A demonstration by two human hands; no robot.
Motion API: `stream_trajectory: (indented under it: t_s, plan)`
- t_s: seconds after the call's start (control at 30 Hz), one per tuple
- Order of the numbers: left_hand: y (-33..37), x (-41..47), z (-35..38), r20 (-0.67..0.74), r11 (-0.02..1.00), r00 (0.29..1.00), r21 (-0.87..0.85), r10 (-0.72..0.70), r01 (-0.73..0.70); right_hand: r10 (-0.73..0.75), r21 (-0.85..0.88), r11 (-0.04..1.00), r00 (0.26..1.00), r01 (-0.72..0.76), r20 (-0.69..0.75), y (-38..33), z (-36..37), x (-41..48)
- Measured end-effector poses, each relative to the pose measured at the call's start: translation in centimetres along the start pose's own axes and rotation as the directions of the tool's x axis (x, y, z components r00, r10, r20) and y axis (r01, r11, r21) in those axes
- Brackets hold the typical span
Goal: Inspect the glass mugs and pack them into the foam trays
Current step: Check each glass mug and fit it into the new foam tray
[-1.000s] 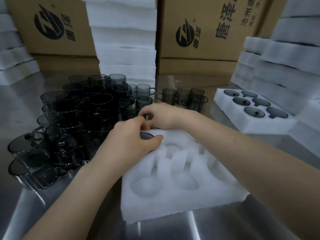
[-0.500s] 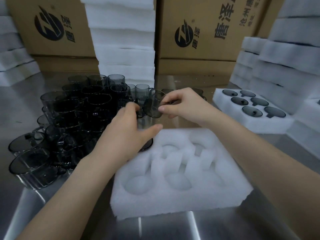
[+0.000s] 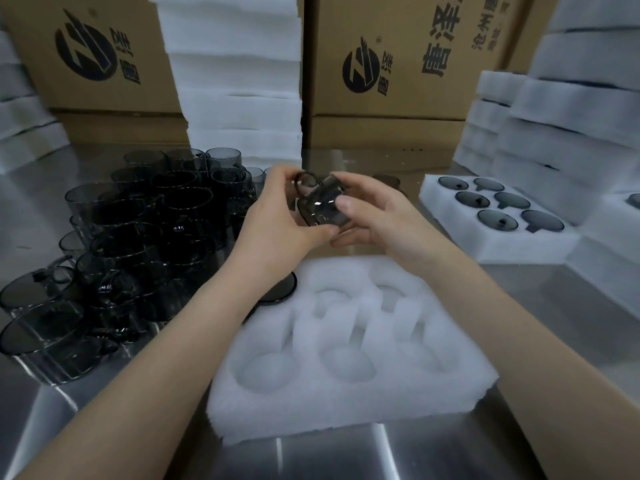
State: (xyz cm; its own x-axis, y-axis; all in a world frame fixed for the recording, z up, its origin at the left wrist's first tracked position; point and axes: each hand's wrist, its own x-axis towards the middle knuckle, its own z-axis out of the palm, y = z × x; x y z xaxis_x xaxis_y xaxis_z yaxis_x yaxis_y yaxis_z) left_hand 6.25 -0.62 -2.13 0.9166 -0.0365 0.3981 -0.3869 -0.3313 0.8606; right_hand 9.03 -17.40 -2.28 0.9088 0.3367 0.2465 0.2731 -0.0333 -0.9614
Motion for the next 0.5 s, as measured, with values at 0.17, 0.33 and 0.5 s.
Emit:
stream_trajectory:
  t_s: [0.17, 0.33, 0.5]
  plan:
    - [-0.2, -0.2, -0.1, 0.035, 0.999, 0.999, -0.046, -0.013, 0.015, -0.059, -0.112, 0.992, 0.997, 0.066, 0.058, -0.1, 0.1, -0.2]
    - [-0.4, -0.3, -0.5, 0.074, 1.0, 0.997, 0.021, 0.002, -0.004, -0.083, -0.17, 0.981, 0.992, 0.098, 0.094, 0.2, 0.6, -0.2]
    - [-1.0, -0.1, -0.7, 0.115, 0.999, 0.993, 0.029, 0.032, -0.035, -0.121, -0.21, 0.971, 0.992, 0.113, -0.023, 0.4, 1.2, 0.2]
